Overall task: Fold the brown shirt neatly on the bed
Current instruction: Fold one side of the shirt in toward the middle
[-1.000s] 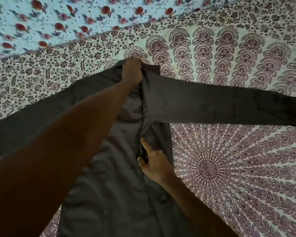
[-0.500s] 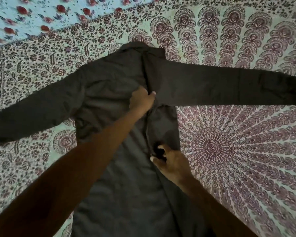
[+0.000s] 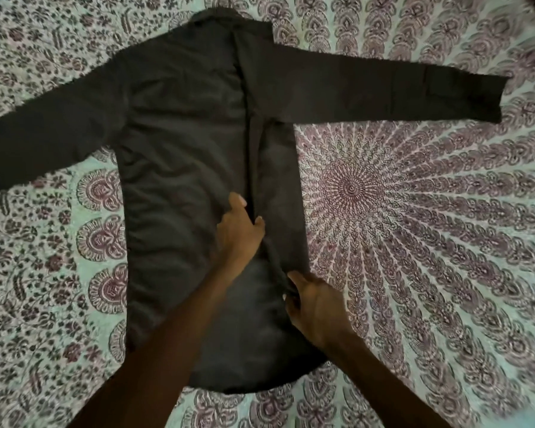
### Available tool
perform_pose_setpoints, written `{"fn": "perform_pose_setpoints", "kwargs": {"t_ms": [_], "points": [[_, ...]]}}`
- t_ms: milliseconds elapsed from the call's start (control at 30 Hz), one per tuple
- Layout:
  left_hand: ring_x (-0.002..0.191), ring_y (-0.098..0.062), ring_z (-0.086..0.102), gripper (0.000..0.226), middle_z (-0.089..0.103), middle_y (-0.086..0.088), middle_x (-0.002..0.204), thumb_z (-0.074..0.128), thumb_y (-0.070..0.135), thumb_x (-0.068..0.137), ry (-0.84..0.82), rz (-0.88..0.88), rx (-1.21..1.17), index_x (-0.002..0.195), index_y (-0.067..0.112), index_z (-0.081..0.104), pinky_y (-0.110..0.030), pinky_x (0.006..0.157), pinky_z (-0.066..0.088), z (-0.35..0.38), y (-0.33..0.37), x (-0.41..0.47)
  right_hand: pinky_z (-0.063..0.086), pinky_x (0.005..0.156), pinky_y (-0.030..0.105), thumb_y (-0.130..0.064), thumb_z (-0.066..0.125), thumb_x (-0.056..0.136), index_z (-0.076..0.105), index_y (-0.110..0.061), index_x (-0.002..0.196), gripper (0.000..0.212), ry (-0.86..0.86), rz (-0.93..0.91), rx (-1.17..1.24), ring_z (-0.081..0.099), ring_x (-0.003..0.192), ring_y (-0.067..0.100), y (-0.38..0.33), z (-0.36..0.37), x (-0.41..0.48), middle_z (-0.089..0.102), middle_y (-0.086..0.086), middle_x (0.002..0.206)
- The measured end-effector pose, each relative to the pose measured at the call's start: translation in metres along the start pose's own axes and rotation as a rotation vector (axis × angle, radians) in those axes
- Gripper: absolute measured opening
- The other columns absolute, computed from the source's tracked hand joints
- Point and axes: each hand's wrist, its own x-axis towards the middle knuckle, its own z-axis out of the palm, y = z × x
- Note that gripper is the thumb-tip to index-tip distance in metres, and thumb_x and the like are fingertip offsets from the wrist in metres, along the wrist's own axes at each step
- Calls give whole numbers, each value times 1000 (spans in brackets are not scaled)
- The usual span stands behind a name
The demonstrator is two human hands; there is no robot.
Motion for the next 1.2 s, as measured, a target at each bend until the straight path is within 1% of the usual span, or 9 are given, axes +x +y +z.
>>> {"fn": "perform_pose_setpoints", "kwargs": {"t_ms": [167,233,367,500,633,767,867,1033,1200], "points": [[76,-27,66,28,61,-7,95,61,18,88,-75,-138,-257,105,22,38,-45,72,60,0,-14,-2,53,79,37,-38,47,89,33,-32,145,58,-67,-58,-37,65,99,29,-21,28,-26,53,3,137],[80,-23,65,25,59,-5,92,64,15,87,-155,-216,-379,102,20,45,-44,69,61,0,-21,-6,52,83,39,-37,49,86,27,-27,149,67,-75,-57,-66,60,106,32,-27,45,-37,41,6,147],[93,-30,66,20,64,-11,100,67,9,86,-346,-341,-457,82,22,51,-39,65,58,4,-39,-29,47,95,46,-49,54,79,33,-18,145,76,-81,-91,-132,48,118,35,-29,70,-64,44,13,138],[99,-33,64,15,62,-17,111,61,5,91,-440,-414,-460,83,15,52,-41,73,56,12,-64,-64,43,97,47,-53,53,79,45,-25,135,63,47,-113,-123,46,115,31,-15,77,-92,47,9,130],[97,-34,63,14,60,-19,106,59,5,92,-492,-474,-515,84,10,50,-43,74,54,19,-83,-95,39,104,50,-49,66,75,28,-27,147,85,53,57,-90,37,126,31,9,82,-109,38,9,140],[78,-25,62,13,58,-13,96,60,6,93,-597,-390,-520,84,12,52,-39,72,56,21,-99,-127,50,95,47,-13,73,74,14,-26,152,98,38,135,-11,43,122,30,21,88,-122,30,12,146],[74,-15,65,10,62,-12,104,57,8,95,-678,-314,-531,104,11,56,-28,74,55,21,-106,-152,58,82,38,1,69,76,12,-29,152,100,36,219,113,52,111,24,23,86,-127,32,9,143],[94,-24,69,12,65,-8,117,57,10,95,-802,-396,-738,107,9,59,-39,89,55,19,-115,-179,53,67,31,-16,63,87,41,-23,141,59,216,265,211,60,94,24,23,86,-140,56,5,118],[114,-33,60,17,66,-13,118,53,4,91,-917,-540,-1106,106,6,61,-50,103,44,10,-109,-191,54,70,34,-19,71,75,40,-19,139,71,311,287,263,58,96,21,24,89,-143,55,5,119]]}}
